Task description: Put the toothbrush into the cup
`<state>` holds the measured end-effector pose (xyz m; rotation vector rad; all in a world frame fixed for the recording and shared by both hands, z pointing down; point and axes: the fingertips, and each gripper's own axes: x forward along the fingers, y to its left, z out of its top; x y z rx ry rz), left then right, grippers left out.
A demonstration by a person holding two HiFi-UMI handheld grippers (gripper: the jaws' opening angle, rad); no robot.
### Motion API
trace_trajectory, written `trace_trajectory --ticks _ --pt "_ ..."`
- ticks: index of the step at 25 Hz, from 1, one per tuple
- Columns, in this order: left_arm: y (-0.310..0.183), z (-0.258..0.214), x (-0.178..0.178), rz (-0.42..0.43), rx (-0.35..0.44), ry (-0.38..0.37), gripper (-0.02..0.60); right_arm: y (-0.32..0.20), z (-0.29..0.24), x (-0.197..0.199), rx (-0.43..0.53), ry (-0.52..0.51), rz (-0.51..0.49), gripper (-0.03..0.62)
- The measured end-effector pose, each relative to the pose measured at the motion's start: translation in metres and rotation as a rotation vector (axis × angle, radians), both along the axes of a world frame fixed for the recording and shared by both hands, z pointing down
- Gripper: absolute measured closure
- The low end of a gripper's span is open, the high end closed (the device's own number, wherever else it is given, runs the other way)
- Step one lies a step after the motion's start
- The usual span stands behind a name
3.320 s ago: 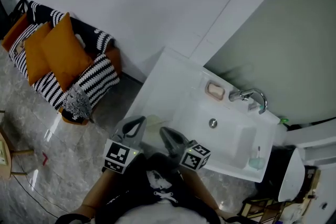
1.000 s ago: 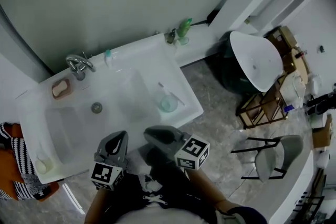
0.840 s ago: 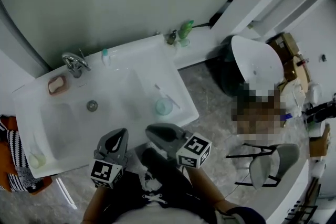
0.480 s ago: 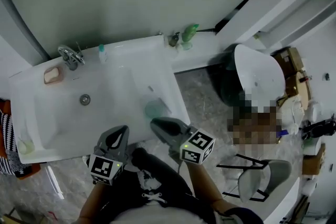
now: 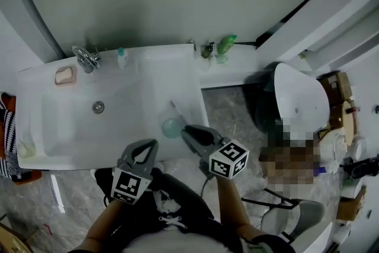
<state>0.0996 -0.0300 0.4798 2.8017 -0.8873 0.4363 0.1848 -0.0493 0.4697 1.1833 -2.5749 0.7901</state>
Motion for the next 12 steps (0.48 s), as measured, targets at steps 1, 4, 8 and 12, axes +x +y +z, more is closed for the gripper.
trace_trajectory --ticks 1,4,8,12 --pt "0.000 0.000 0.003 -0.002 0.002 -0.004 0.581 -0.003 0.003 0.003 -0.009 0.003 -0.007 0.533" --pt "-0.002 0.001 0.009 -0.012 0.003 -0.018 0.581 -0.012 0.018 0.010 -0.053 0.015 -0.037 0.523" --pt "-0.009 0.006 0.009 -0.038 -0.005 -0.030 0.581 -0.030 0.032 0.016 -0.084 0.033 -0.056 0.523" --pt "-0.018 0.009 0.008 -0.065 -0.011 -0.042 0.581 -0.050 0.047 0.023 -0.127 0.052 -0.054 0.523"
